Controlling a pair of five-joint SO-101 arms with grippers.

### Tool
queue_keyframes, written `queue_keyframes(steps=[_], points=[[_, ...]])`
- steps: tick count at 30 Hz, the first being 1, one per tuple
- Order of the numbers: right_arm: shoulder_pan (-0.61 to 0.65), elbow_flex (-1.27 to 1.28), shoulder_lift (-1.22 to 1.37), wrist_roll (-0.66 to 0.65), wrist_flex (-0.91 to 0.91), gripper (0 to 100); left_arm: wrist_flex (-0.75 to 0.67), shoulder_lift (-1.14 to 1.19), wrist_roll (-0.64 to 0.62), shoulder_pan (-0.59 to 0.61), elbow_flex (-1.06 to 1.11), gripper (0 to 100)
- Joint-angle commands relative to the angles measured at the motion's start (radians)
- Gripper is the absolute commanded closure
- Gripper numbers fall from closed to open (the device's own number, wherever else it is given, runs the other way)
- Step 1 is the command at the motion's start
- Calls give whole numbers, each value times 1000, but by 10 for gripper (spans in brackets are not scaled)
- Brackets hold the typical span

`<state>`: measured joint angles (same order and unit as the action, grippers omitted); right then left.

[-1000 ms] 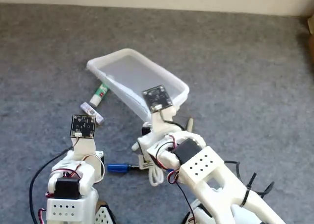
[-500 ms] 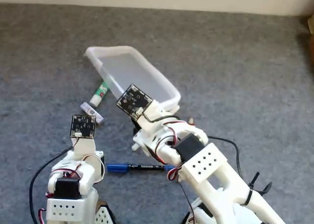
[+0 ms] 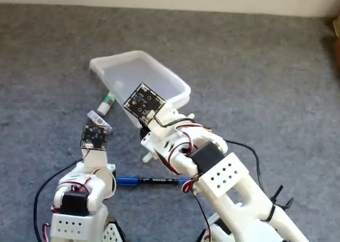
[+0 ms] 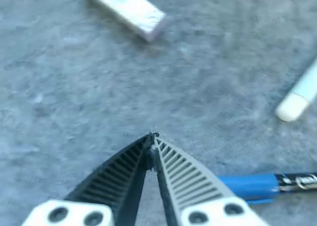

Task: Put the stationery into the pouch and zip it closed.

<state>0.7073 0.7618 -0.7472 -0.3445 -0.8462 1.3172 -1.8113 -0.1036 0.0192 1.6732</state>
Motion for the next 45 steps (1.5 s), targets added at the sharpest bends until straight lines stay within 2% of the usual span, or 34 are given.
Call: queue_keyframes(steps=[1, 10, 18, 28, 30, 34, 36, 42, 45], points=[[-10, -67, -42, 61, 7, 995, 9, -13, -5, -61, 22, 990], [-15, -71, -42, 138, 7, 995, 12, -13, -5, -59, 15, 990], [-74, -74, -44, 140, 10, 995, 18, -13, -3, -56, -133, 989], [-73, -70, -45, 141, 84, 995, 9, -13, -3, -61, -386, 988], [-73, -70, -71, 141, 84, 995, 9, -13, -5, -59, -390, 950], [-70, -67, -162, 141, 81, 995, 11, -13, -9, -56, -390, 755], [-44, -67, -199, 140, 79, 995, 9, -13, -11, -56, -390, 690], [31, -64, -239, 133, 77, 995, -41, -15, -12, -56, -447, 736], [35, -62, -239, 133, 65, 995, -41, -15, -80, -62, -496, 723]])
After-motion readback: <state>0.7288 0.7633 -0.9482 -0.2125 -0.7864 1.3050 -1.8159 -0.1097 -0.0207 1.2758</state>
